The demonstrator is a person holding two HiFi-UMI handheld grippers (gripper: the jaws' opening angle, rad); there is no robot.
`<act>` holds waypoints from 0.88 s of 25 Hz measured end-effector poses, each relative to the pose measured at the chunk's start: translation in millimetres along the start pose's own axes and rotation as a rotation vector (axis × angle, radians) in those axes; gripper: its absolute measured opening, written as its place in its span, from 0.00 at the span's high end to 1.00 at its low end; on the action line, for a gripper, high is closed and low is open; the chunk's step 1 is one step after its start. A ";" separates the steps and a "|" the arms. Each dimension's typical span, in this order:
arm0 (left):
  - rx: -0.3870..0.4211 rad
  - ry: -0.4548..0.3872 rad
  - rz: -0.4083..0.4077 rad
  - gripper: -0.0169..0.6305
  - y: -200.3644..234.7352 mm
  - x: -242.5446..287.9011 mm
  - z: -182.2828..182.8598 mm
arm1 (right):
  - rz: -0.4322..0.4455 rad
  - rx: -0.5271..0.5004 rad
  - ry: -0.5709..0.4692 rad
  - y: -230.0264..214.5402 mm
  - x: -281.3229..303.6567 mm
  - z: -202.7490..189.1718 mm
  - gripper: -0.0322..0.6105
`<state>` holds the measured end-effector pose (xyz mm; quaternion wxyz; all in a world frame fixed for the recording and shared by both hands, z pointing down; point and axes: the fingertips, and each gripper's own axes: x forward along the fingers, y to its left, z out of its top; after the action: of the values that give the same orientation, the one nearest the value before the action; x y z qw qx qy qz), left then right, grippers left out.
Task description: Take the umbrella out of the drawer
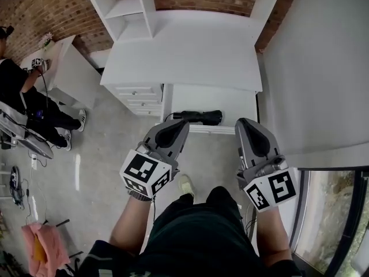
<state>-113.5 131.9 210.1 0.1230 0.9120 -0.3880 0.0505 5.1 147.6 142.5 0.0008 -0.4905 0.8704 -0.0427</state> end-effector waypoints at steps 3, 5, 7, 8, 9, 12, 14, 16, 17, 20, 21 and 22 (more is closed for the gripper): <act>-0.016 0.031 -0.043 0.96 12.6 10.2 -11.1 | -0.025 -0.004 -0.002 -2.6 9.6 -1.3 0.94; -0.004 0.046 -0.060 0.96 19.3 18.6 -16.6 | -0.036 0.000 0.006 -7.9 17.2 -5.7 0.94; 0.017 0.062 -0.071 0.96 25.5 29.1 -21.6 | -0.043 0.011 0.015 -14.9 25.7 -12.4 0.94; 0.028 0.069 -0.074 0.96 28.8 34.7 -24.1 | -0.043 0.017 0.019 -18.4 30.4 -16.4 0.94; 0.037 0.077 -0.076 0.96 32.1 40.4 -26.8 | -0.042 0.023 0.023 -21.7 35.5 -20.7 0.94; 0.049 0.097 -0.082 0.96 41.5 57.1 -37.7 | -0.035 0.038 0.027 -32.0 51.3 -34.5 0.94; 0.050 0.114 -0.090 0.96 46.9 69.2 -47.0 | -0.030 0.045 0.026 -39.6 62.1 -44.3 0.94; 0.052 0.133 -0.103 0.96 52.1 82.8 -56.6 | -0.023 0.042 0.035 -47.5 74.8 -55.1 0.94; 0.056 0.145 -0.111 0.96 54.6 90.2 -61.9 | -0.018 0.038 0.042 -51.6 81.7 -60.7 0.94; 0.075 0.187 -0.134 0.96 60.8 113.2 -77.6 | 0.003 0.037 0.066 -63.7 101.6 -77.7 0.94; 0.081 0.200 -0.136 0.96 63.2 120.3 -82.7 | 0.013 0.040 0.076 -67.2 108.0 -84.0 0.94; 0.086 0.213 -0.137 0.96 66.1 127.4 -88.6 | 0.022 0.041 0.085 -70.8 114.5 -90.6 0.94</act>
<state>-72.4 22.4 331.7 0.1274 0.9303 -0.3068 0.1553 2.2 20.0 242.7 -0.0257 -0.4783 0.8740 -0.0817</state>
